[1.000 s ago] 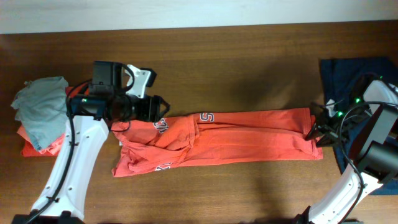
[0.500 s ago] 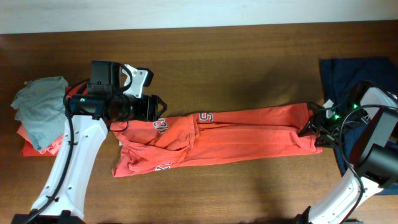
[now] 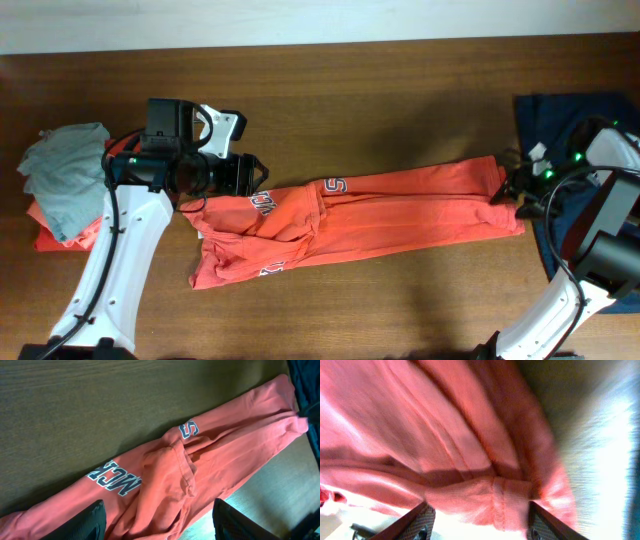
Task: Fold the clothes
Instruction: 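Grasp the shirt's right end with the right gripper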
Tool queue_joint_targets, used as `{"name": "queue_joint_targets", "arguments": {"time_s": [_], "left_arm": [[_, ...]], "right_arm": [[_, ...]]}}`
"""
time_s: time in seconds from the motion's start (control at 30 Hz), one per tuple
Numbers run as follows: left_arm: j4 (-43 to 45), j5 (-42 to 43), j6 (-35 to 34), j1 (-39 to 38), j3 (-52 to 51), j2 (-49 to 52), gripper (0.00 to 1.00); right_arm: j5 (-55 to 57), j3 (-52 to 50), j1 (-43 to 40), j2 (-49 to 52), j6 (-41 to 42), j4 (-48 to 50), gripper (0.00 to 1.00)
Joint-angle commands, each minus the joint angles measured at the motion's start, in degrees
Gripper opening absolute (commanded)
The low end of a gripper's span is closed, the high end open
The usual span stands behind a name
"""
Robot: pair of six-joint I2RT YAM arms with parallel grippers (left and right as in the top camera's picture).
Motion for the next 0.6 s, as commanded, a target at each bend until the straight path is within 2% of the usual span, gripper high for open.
{"name": "queue_joint_targets", "arguments": {"time_s": [0.0, 0.23, 0.3, 0.57], "left_arm": [[-0.1, -0.9, 1.2, 0.1, -0.4, 0.2, 0.68], [-0.1, -1.0, 1.1, 0.1, -0.4, 0.2, 0.68], [-0.1, -1.0, 1.1, 0.1, -0.4, 0.2, 0.68], [-0.1, -1.0, 1.1, 0.1, -0.4, 0.2, 0.68]], "right_arm": [[4.5, 5.9, 0.2, 0.2, -0.9, -1.7, 0.63], [5.3, 6.7, 0.3, 0.3, -1.0, -1.6, 0.68], [5.2, 6.6, 0.3, 0.3, -1.0, -1.5, 0.75], [5.3, 1.7, 2.3, 0.4, -1.2, 3.7, 0.85]]}}
